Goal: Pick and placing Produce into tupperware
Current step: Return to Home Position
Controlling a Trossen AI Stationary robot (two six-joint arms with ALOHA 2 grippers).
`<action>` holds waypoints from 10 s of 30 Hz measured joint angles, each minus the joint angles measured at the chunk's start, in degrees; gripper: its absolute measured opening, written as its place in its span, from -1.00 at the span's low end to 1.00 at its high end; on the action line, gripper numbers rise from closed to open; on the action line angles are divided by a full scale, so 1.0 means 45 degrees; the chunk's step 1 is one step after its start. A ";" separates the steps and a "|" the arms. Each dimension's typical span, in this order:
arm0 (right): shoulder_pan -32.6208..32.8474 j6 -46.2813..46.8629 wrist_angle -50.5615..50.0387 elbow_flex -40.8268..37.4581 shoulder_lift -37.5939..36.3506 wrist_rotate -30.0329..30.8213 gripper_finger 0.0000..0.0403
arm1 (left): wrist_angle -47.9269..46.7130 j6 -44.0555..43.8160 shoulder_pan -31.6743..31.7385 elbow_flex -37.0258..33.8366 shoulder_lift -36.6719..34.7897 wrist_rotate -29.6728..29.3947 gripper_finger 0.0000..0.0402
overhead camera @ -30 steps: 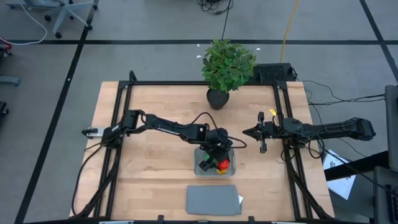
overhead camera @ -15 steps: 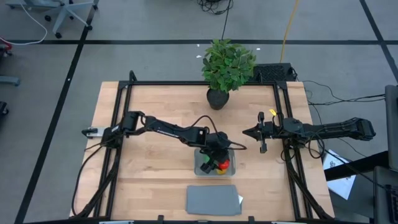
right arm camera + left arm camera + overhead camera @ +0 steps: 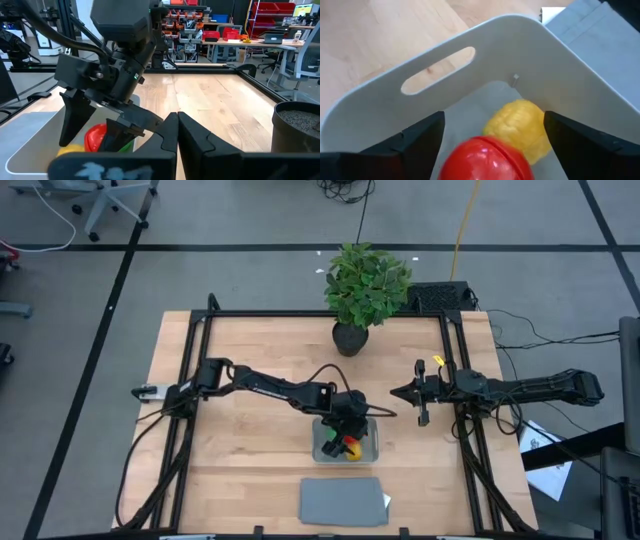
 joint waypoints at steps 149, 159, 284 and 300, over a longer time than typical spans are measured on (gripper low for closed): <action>0.0019 0.1467 -0.0204 -0.0005 -0.2414 -0.1345 -1.00 | 0.2963 -0.2273 0.2708 -1.8457 -2.5029 -0.5040 -0.96; 0.0019 0.1467 -0.0204 -0.0005 -0.2414 -0.1344 -1.00 | 0.2963 -0.2271 0.2708 -1.8452 -2.5029 -0.5045 -0.84; 0.0019 0.1469 -0.0206 -0.0005 -0.2412 -0.1342 -1.00 | 0.2959 -0.2263 0.2704 -1.8447 -2.5024 -0.5055 -0.85; 0.0019 0.1467 -0.0209 -0.0005 -0.2414 -0.1345 -1.00 | 0.2963 -0.2263 0.2708 -1.8447 -2.5024 -0.5055 -0.85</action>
